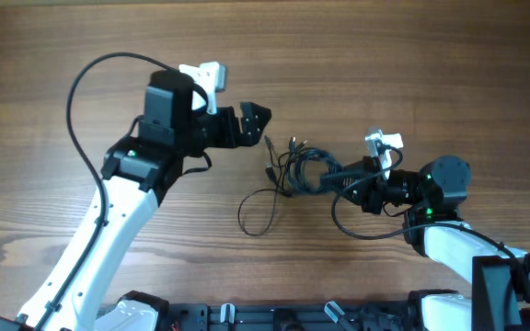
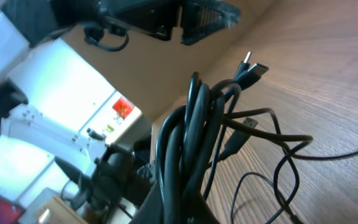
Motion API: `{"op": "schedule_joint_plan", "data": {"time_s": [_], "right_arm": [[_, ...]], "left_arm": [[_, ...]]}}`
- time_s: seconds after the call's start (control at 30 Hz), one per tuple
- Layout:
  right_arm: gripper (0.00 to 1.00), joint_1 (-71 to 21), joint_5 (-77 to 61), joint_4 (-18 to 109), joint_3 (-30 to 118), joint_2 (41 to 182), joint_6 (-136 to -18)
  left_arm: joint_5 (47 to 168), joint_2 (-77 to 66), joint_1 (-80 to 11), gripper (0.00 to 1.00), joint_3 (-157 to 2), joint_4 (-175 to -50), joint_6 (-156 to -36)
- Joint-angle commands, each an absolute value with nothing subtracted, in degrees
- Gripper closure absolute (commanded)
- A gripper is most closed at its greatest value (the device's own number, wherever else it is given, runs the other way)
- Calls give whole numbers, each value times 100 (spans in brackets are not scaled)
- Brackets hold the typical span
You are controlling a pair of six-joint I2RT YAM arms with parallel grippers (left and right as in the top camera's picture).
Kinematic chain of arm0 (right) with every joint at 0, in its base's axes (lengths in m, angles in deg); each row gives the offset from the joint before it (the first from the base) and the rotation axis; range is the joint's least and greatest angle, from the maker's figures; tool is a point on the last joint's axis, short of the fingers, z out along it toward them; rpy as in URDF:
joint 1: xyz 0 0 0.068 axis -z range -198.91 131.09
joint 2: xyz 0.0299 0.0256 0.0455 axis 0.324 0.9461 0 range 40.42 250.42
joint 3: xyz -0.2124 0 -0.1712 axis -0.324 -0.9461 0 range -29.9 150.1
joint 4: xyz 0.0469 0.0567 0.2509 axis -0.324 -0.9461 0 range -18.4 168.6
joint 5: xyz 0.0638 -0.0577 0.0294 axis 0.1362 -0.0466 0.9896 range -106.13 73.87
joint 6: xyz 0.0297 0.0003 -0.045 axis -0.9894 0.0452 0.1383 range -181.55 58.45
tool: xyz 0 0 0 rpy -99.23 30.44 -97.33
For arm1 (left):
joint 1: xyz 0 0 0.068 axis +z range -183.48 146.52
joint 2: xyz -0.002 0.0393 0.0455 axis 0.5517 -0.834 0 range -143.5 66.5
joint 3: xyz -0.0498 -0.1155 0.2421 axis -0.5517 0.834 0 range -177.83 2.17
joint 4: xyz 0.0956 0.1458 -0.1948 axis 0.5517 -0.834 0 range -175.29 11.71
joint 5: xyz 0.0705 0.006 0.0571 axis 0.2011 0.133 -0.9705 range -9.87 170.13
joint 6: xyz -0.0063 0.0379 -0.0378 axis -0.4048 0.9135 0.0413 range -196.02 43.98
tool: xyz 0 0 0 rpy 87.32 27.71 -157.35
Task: Untangle cables
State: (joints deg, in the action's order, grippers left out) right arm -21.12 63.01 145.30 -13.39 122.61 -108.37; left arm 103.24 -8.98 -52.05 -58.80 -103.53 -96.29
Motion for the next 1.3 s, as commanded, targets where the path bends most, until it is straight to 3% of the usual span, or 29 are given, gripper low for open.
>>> {"op": "schedule_joint_plan", "data": {"time_s": [0.0,0.13,0.2,0.27,0.43,0.63,0.73,0.9,1.0,1.07,1.13,1.27], "right_arm": [[96,-2117,4664,14648,-1302,12239,-12660],[93,-2136,3103,15019,-1287,12239,-14527],[94,-2250,2825,15622,-1068,12239,-14737],[95,-2534,2898,14982,-408,12239,-14636],[95,-3494,3912,11647,1126,12239,-12059],[95,-3636,6954,11710,1188,12239,-10691],[95,-3636,7149,11710,1188,12239,-10000],[95,-3636,7310,11708,1183,12239,-9100],[95,-3636,6473,11708,1183,12239,-9847],[96,-3636,5088,11706,1183,12239,-11788],[96,-3636,4091,11708,1183,12239,-13478],[96,-3636,3444,11706,1183,12239,-15095]], "left_arm": [[10560,-924,-4508,0,-5891,-10053,-9275],[10560,-926,-3706,0,-5891,-10108,-9297],[10558,-926,-3240,0,-5891,-10250,-9294],[10558,-942,-2932,0,-5889,-10250,-9294],[10589,-1132,-2534,0,-5889,-10366,-9502],[12964,-1239,-2499,0,-5887,-10405,-8691],[13935,-1239,-2499,0,-5887,-10617,-8355],[13931,-1239,-2556,0,-5887,-11480,-8372],[13922,-1239,-2731,0,-5887,-11520,-8372],[13649,-1239,-2897,0,-5887,-11522,-8418],[12713,-1239,-3004,0,-5887,-11522,-9205],[10853,-1239,-3000,0,-5885,-11673,-11041]]}}
